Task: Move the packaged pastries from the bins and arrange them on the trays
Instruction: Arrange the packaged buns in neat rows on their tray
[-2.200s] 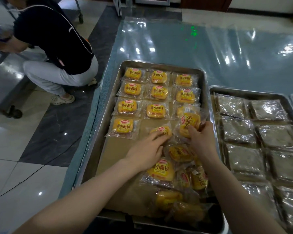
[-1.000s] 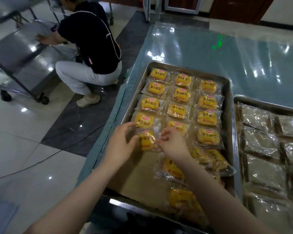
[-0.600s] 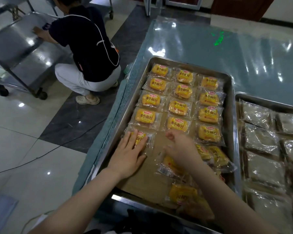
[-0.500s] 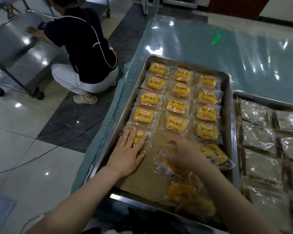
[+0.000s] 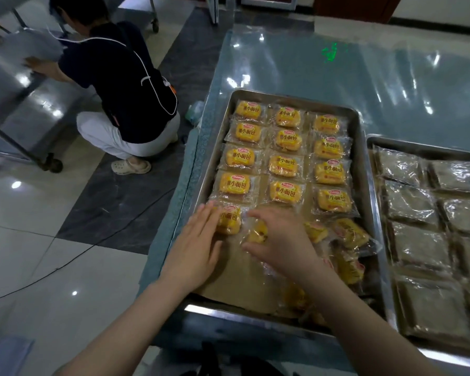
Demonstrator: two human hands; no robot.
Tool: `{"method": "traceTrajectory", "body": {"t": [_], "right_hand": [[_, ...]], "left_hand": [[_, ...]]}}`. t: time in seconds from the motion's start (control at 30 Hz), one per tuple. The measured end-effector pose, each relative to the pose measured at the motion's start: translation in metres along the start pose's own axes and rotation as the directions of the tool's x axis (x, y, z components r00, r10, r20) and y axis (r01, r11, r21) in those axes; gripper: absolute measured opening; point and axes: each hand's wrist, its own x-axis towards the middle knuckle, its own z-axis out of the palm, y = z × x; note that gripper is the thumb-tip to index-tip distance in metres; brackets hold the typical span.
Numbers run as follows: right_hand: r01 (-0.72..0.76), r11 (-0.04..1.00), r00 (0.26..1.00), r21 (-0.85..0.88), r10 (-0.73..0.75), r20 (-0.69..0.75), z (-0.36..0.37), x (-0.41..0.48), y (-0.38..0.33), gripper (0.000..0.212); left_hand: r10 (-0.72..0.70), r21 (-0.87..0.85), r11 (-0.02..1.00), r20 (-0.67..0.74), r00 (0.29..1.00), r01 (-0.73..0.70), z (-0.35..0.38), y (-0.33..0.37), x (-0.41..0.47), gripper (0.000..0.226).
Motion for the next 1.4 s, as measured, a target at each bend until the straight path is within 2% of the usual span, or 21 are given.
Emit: {"method": "traceTrajectory", "body": {"t": [0.1, 0.2, 0.27, 0.37, 0.43, 0.57, 0.67, 0.73, 0.8, 0.83, 0.93, 1.0, 1.07, 1.17, 1.23, 1.3, 1.4], "right_hand": [[0.111, 0.994, 0.988, -0.009, -0.109, 0.107, 0.024, 0.000, -0.031, 0.070], [0.097, 0.994, 0.975, -0.042, -0.087, 0.203, 0.047, -0.009, -0.039, 0.070], [0.090, 0.995, 0.980, -0.047, -0.080, 0.184, 0.052, -0.019, -0.034, 0.053], [0.080, 0.994, 0.979, -0.072, -0.065, 0.191, 0.053, -0.030, -0.026, 0.033], [0.066, 0.997, 0.981, -0.048, -0.056, 0.184, 0.056, -0.032, -0.029, 0.033], [0.135, 0.991, 0.976, -0.003, -0.133, 0.173, 0.061, -0.031, -0.043, 0.040], [-0.035, 0.999, 0.997, 0.019, 0.034, 0.076, 0.043, -0.035, -0.033, 0.032], [-0.168, 0.983, 0.983, -0.067, 0.162, -0.091, 0.022, -0.034, -0.014, 0.023], [-0.301, 0.938, 0.942, -0.173, 0.263, -0.208, 0.002, -0.032, 0.008, 0.027], [-0.358, 0.908, 0.927, -0.219, 0.317, -0.202, -0.006, -0.030, 0.018, 0.033], [-0.430, 0.863, 0.900, -0.266, 0.434, -0.048, -0.018, -0.027, 0.038, 0.050], [-0.409, 0.887, 0.908, -0.214, 0.419, 0.002, -0.020, -0.024, 0.045, 0.045], [-0.384, 0.922, 0.923, -0.056, 0.385, -0.004, -0.026, -0.020, 0.050, 0.041], [-0.240, 0.966, 0.967, 0.101, 0.247, -0.065, -0.032, -0.014, 0.053, 0.042], [-0.142, 0.986, 0.989, 0.083, 0.145, -0.020, -0.028, -0.011, 0.054, 0.050], [-0.095, 0.995, 0.993, -0.010, 0.095, 0.063, -0.022, -0.010, 0.059, 0.056], [0.016, 0.994, 0.995, -0.112, -0.004, 0.100, -0.017, -0.009, 0.072, 0.041]], "left_hand": [[-0.019, -0.037, 0.999, -0.037, 0.999, 0.018, -0.017, -0.009, -0.013, 0.069], [-0.058, -0.048, 0.997, -0.014, 0.998, 0.058, -0.022, -0.020, -0.031, 0.065], [-0.055, -0.058, 0.997, -0.010, 0.998, 0.054, -0.021, -0.026, -0.042, 0.062], [0.036, -0.055, 0.998, -0.027, 0.999, -0.037, -0.019, -0.029, -0.051, 0.052], [0.074, -0.030, 0.997, -0.014, 0.997, -0.075, -0.016, -0.026, -0.053, 0.048], [0.151, -0.015, 0.989, 0.030, 0.988, -0.150, -0.007, -0.016, -0.050, 0.047], [0.158, 0.003, 0.987, 0.112, 0.981, -0.160, 0.005, -0.010, -0.046, 0.053], [0.123, 0.034, 0.991, 0.167, 0.978, -0.131, 0.013, -0.007, -0.045, 0.057], [0.126, 0.082, 0.986, 0.215, 0.968, -0.147, 0.019, -0.004, -0.043, 0.058], [0.126, 0.095, 0.984, 0.226, 0.966, -0.151, 0.021, -0.003, -0.042, 0.057], [0.119, 0.090, 0.986, 0.194, 0.974, -0.138, 0.019, -0.001, -0.038, 0.053], [0.118, 0.072, 0.989, 0.131, 0.984, -0.128, 0.018, 0.003, -0.036, 0.049], [0.107, 0.049, 0.993, 0.065, 0.992, -0.110, 0.016, 0.010, -0.033, 0.046], [0.082, -0.026, 0.996, 0.007, 0.997, -0.081, 0.017, 0.027, -0.024, 0.036], [0.017, -0.085, 0.996, 0.012, 1.000, -0.016, 0.019, 0.043, -0.018, 0.029], [-0.062, -0.123, 0.990, 0.042, 0.997, 0.067, 0.027, 0.057, -0.011, 0.026], [-0.171, -0.153, 0.972, 0.079, 0.982, 0.181, 0.043, 0.076, -0.004, 0.030]]}}
